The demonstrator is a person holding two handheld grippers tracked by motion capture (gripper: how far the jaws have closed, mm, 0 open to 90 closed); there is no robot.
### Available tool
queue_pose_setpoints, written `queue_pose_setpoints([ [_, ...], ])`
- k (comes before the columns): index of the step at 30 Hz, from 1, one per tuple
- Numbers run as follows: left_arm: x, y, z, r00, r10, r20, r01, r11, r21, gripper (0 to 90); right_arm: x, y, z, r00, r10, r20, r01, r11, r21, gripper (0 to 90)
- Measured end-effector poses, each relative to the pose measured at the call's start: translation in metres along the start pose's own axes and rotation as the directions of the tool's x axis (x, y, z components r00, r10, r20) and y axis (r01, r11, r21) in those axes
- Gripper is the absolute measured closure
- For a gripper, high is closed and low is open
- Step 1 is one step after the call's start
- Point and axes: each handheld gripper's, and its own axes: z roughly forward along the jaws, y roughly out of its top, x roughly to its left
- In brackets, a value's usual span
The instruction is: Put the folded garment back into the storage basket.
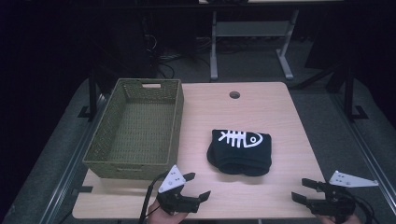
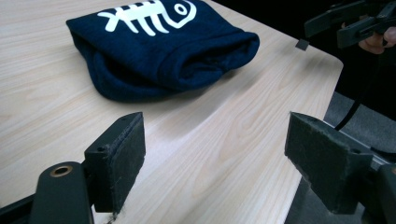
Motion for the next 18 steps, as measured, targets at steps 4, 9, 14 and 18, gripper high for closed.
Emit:
queue_pose_setpoints([
  [4, 0.003, 0.007, 0.008, 1.0, -0.001, 0.005, 0.001, 1.0, -0.001, 20.0, -0.001, 0.006, 0.0, 0.9999, -0.01, -0.006, 0.01, 1.0, -0.007, 19.8],
  [9, 0.007, 0.019, 0.022, 1.0, -0.002, 0.007, 0.002, 1.0, 0.009, 19.4, -0.002, 0.017, 0.003, 0.9998, -0.015, -0.014, 0.015, 1.0, -0.005, 19.7],
  [14, 0.011, 0.033, 0.037, 1.0, -0.006, -0.002, 0.006, 1.0, 0.007, 18.7, -0.002, 0.031, 0.01, 0.9993, -0.033, -0.018, 0.033, 0.999, 0.002, 19.4],
  [18, 0.017, 0.042, 0.05, 0.9999, -0.009, -0.011, 0.01, 0.9998, 0.015, 18.3, -0.002, 0.042, 0.016, 0.9988, -0.044, -0.02, 0.044, 0.999, 0.014, 19.5],
])
